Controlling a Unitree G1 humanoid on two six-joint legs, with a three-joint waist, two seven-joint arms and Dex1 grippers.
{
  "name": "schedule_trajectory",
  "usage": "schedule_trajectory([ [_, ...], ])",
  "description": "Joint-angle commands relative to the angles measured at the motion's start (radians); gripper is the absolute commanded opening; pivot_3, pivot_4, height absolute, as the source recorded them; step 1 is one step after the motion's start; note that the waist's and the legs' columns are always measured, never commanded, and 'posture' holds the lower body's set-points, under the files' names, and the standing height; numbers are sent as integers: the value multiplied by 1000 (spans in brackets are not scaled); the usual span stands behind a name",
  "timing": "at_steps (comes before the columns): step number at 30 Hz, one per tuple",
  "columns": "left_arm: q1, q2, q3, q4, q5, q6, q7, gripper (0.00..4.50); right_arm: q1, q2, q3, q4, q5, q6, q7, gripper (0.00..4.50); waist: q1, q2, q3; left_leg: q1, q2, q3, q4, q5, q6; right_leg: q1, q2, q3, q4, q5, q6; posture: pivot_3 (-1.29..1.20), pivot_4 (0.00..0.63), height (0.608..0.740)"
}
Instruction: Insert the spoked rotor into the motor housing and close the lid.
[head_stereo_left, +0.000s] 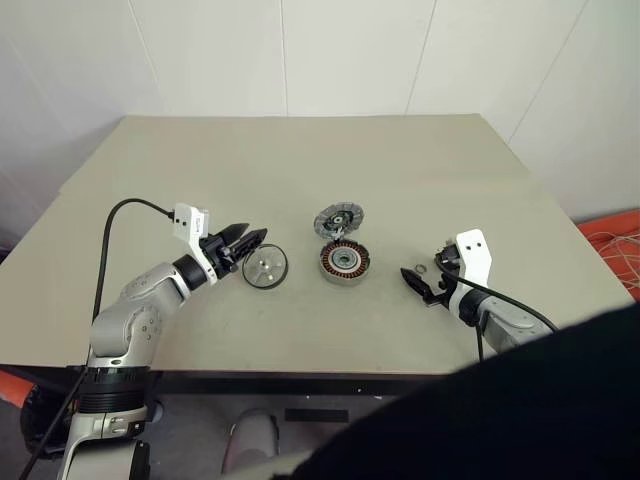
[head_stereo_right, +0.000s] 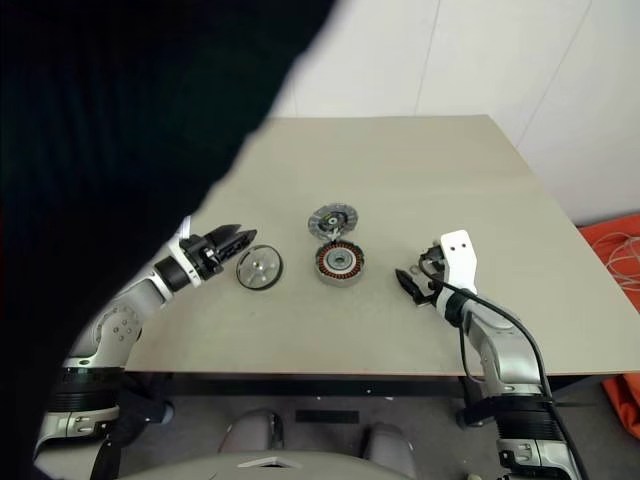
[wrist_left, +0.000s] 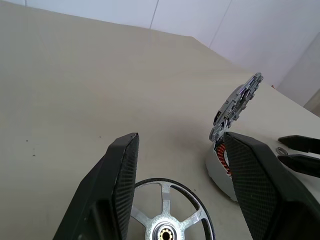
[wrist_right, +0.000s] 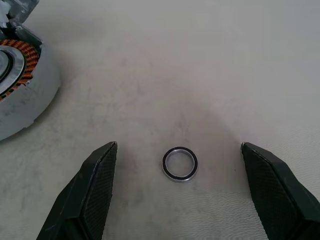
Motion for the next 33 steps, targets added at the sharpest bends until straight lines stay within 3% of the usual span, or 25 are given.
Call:
schedule_trajectory([
  [1, -17, 2, 5, -31, -1, -21, -8, 2864, 4, -1, -16, 2, -5, -20, -7, 4473, 0, 0, 0, 0, 0, 0, 0, 0, 0, 0, 0, 0, 0, 0, 0, 0, 0, 740],
  [3, -18, 3, 4, -31, -1, -21, -9, 2864, 8, -1, -17, 3, -6, -22, -10, 4473, 0, 0, 0, 0, 0, 0, 0, 0, 0, 0, 0, 0, 0, 0, 0, 0, 0, 740],
  [6, -19, 4, 4, -29, 0, -22, -10, 2864, 17, 0, -17, 2, -8, -25, -14, 3855, 1, 0, 0, 0, 0, 0, 0, 0, 0, 0, 0, 0, 0, 0, 1, 0, 0, 740],
  [14, -24, 6, 4, -26, 1, -22, -11, 2864, 26, 0, -17, 1, -20, -33, -20, 1212, -1, 0, 0, 0, 0, 0, 0, 0, 0, 0, 0, 0, 0, 0, 0, 0, 0, 740],
  [19, -25, 6, 5, -25, 2, -22, -10, 2864, 26, 1, -21, 2, -20, -34, -18, 1212, -1, 0, 0, 1, 0, 0, 0, 0, 0, 0, 0, 0, 0, -1, 1, 0, 0, 740],
  [23, -25, 6, 5, -25, 3, -21, -9, 2864, 22, 1, -22, 0, -22, -36, -20, 614, -1, 0, 0, 1, 0, 0, 0, 0, 0, 1, 0, 0, 0, -1, 1, 0, 0, 740],
  [28, -25, 5, 5, -24, 3, -22, -9, 2864, 0, 15, -33, -14, -1, -23, -23, 615, -2, 0, 0, 1, 0, 0, 0, 0, 0, 0, 0, 0, 0, 0, 1, 0, 0, 740],
  [31, -24, 5, 5, -25, 3, -21, -9, 2864, -24, 49, -74, -52, 73, 33, -27, 615, -3, 0, 0, 1, 0, 0, 0, 0, 0, 0, 0, 0, 0, 0, 1, 0, 0, 740],
  [33, -24, 5, 6, -26, 2, -19, -8, 2864, -65, 110, -152, -105, 222, 133, -46, 615, -3, 0, 0, 1, 0, 0, 0, 0, 0, 0, 0, 0, 0, 0, 1, 0, 0, 740],
])
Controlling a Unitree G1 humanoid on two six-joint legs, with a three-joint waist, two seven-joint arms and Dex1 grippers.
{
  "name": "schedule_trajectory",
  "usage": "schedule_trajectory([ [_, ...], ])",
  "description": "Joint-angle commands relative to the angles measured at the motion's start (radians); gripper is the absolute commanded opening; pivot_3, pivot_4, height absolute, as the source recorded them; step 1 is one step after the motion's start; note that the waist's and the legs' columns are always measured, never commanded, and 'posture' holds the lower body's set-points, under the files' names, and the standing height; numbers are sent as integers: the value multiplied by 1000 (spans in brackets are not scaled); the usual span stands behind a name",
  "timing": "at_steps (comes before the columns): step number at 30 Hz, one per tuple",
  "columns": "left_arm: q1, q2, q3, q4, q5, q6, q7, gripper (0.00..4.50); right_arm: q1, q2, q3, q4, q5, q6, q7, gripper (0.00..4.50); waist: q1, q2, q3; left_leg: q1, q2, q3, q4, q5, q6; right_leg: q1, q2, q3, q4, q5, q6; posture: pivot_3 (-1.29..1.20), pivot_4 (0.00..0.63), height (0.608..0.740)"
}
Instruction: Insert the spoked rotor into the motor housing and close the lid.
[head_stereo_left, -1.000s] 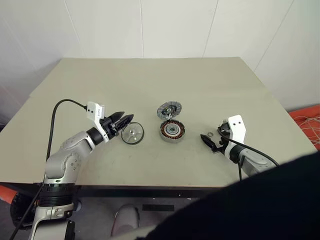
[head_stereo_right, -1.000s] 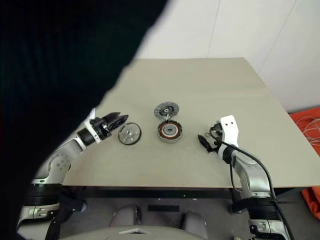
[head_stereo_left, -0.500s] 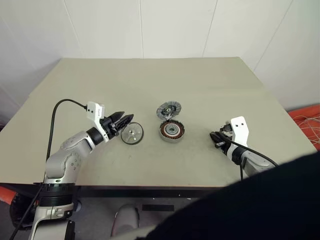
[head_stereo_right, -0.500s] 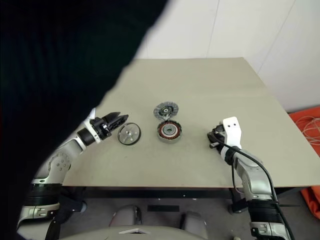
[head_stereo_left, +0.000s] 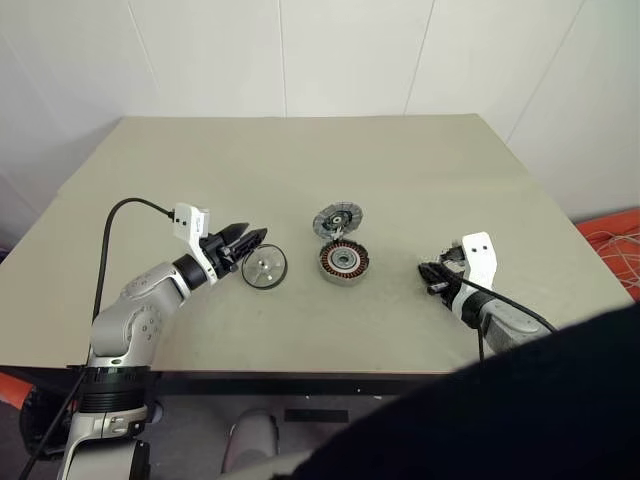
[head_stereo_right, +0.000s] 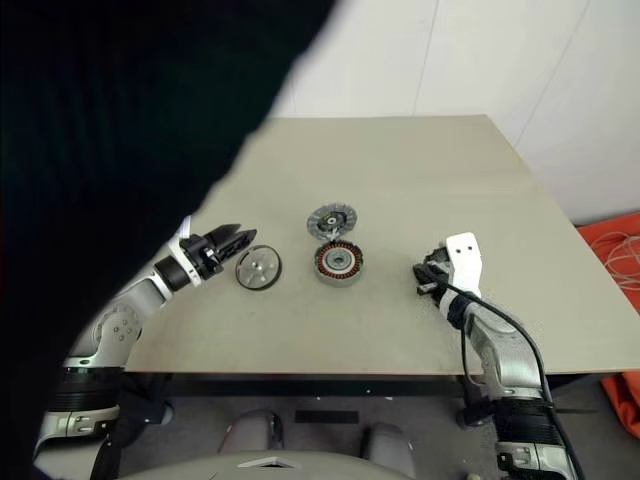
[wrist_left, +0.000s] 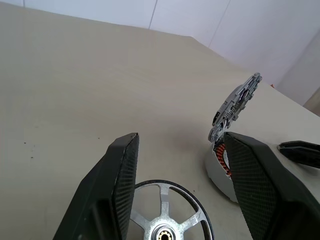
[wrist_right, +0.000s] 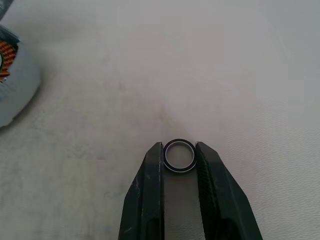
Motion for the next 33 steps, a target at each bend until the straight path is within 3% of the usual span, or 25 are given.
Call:
schedule_trajectory([
  [1, -22, 4, 6, -27, -2, -17, -8, 2864, -82, 76, -125, -125, 230, 140, -31, 615, -1, 1, 0, 0, 0, 0, 0, 0, 0, -1, 0, 0, 0, 0, 0, 0, 0, 740],
  [7, -23, 3, 4, -26, -3, -15, -7, 2864, -102, 71, -122, -238, 361, 302, -30, 615, 7, 1, 0, -1, 0, 0, 0, 0, 0, 0, 0, 0, 0, 3, -5, 0, 0, 740],
  [15, -24, 3, 4, -26, -4, -13, -5, 2864, -60, -18, 134, -301, 207, 286, 8, 615, 3, 1, 0, -1, 0, 0, -1, 2, -4, -1, 0, 0, 0, 0, 1, 0, 0, 740],
  [33, -10, 6, 3, -42, -11, -4, -5, 2864, -178, -57, 305, -269, 9, 250, 20, 615, 4, 1, 0, -2, 0, -1, -1, 3, -6, -2, 0, 0, 0, 1, -1, 0, 0, 740],
])
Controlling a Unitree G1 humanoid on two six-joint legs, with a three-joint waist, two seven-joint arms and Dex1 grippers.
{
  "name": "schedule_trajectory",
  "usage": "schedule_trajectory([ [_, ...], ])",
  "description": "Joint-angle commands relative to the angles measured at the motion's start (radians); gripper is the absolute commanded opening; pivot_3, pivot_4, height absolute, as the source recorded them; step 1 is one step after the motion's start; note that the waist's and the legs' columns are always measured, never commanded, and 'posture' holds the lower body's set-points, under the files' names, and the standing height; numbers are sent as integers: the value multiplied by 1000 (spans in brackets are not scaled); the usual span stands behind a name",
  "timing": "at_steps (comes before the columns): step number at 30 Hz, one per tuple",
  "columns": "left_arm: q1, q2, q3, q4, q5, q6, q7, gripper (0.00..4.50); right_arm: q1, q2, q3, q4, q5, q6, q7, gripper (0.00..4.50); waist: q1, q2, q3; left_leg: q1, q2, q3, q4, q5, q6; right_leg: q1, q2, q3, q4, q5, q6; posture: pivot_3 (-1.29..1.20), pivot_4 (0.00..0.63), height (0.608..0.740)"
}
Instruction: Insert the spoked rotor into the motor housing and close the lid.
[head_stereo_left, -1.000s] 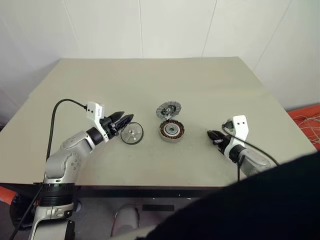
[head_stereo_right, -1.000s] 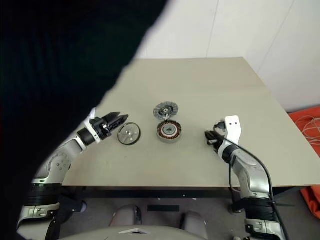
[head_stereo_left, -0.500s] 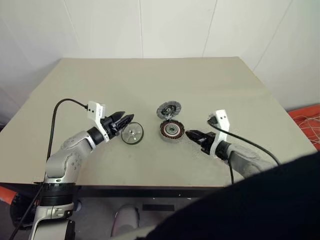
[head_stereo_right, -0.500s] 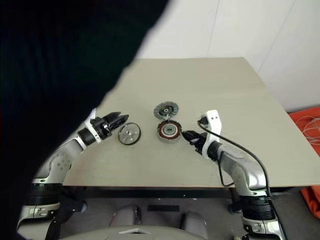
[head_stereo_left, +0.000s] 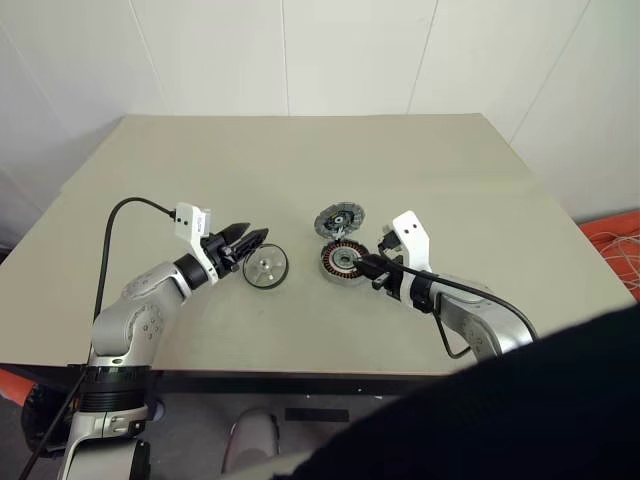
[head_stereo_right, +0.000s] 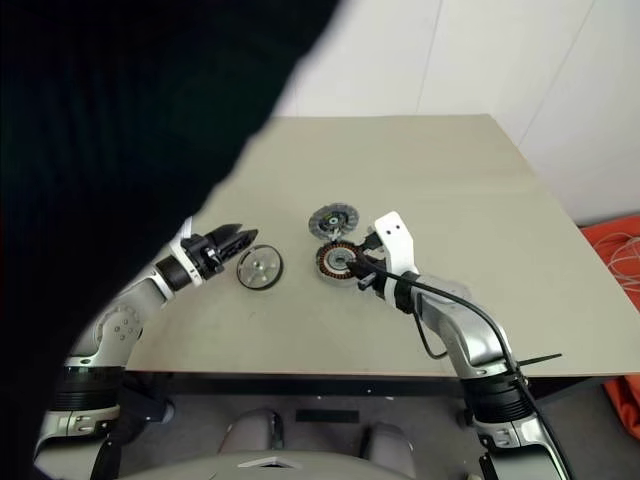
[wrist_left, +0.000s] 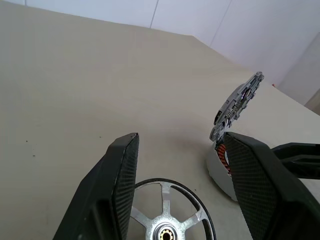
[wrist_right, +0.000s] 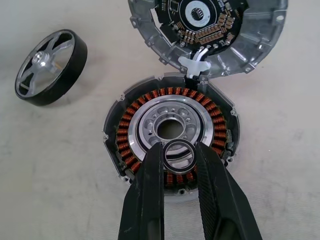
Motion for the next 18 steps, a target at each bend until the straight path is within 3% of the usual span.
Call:
schedule_trajectory([
  [1, -8, 6, 8, -43, -12, -3, -8, 2864, -38, -8, 1, -12, -29, -18, 2, 615, 0, 0, 0, 0, 0, 0, 0, 0, 0, 0, 0, 0, 0, 0, 0, 0, 0, 740],
  [18, -8, 3, -5, -45, -14, 5, -20, 2864, -139, 88, 81, 108, -120, -39, 18, 615, -1, 0, 0, 0, 0, 0, 0, 0, 0, 0, 0, 0, 1, 3, -5, 0, 0, 740],
])
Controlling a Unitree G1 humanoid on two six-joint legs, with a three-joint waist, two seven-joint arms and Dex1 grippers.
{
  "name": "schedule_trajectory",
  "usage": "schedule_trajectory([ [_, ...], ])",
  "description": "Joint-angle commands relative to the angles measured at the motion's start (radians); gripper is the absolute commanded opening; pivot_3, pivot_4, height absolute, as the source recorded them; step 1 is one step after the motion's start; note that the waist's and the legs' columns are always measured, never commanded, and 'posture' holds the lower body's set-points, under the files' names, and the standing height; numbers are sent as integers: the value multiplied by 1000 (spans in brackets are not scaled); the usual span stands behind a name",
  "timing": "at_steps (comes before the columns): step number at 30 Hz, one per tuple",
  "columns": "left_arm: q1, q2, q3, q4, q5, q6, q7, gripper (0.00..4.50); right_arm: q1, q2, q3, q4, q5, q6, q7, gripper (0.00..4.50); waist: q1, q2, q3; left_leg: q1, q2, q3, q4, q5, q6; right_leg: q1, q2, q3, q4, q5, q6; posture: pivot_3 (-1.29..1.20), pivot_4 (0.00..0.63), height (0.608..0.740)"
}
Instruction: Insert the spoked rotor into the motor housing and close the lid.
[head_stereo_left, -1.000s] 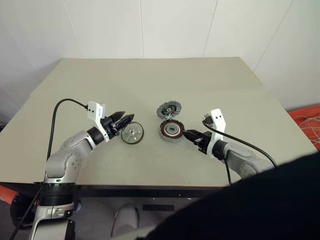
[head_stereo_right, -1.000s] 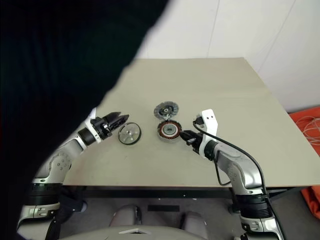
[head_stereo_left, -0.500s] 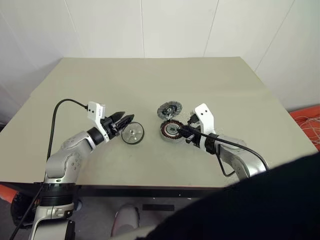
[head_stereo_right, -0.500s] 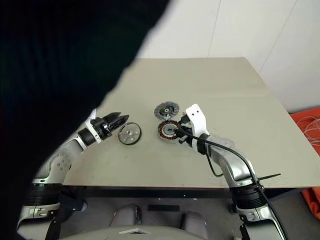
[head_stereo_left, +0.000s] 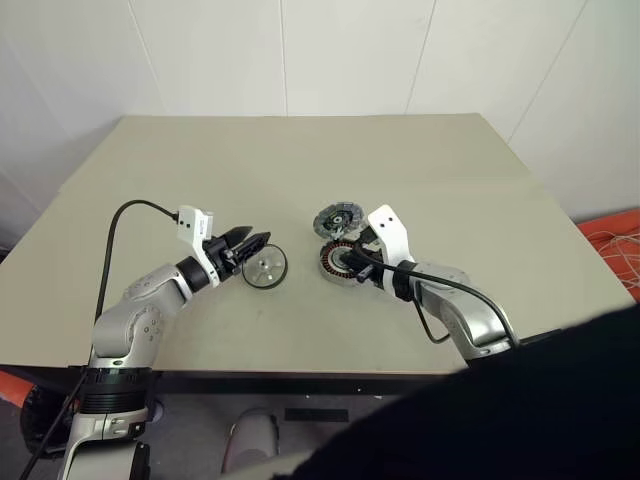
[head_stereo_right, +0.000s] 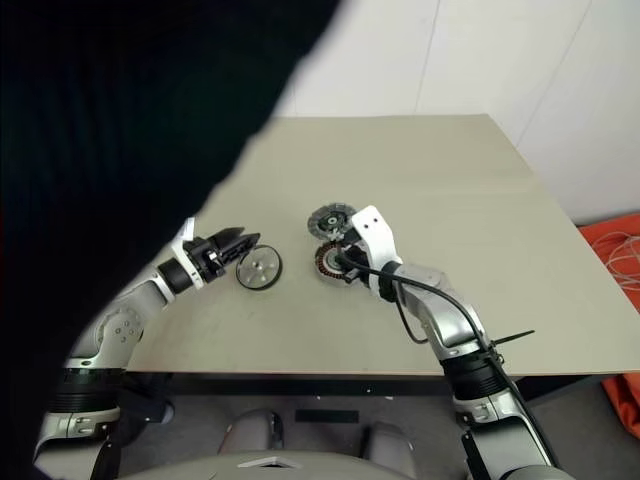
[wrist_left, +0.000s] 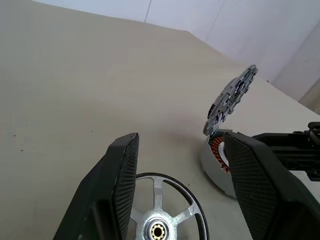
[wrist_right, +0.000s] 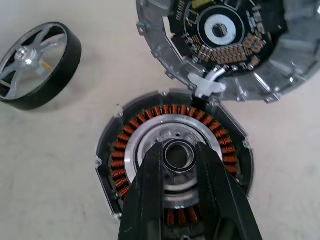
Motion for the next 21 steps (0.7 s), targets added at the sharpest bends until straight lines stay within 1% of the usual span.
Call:
schedule_trajectory([
  [1, -15, 3, 4, -43, -12, -4, -8, 2864, -35, 18, 9, -6, -11, -18, 6, 615, 0, 0, 0, 0, 0, 0, 0, 0, 0, 0, 0, 0, 0, 0, 0, 0, 0, 740],
  [13, -1, 3, 8, -62, -13, -1, 0, 2864, 7, 1, -12, -21, -24, -5, 7, 615, 1, 0, 0, 0, 0, 0, 0, 0, 0, 0, 0, 0, 0, 0, 0, 0, 0, 740],
  [21, -9, 1, 4, -53, -10, -3, -3, 2864, 4, 3, -17, -15, -35, -9, 1, 615, 0, 0, 0, 1, 0, 0, 0, 0, 0, 1, 0, 0, 0, -1, 2, 0, 0, 740],
])
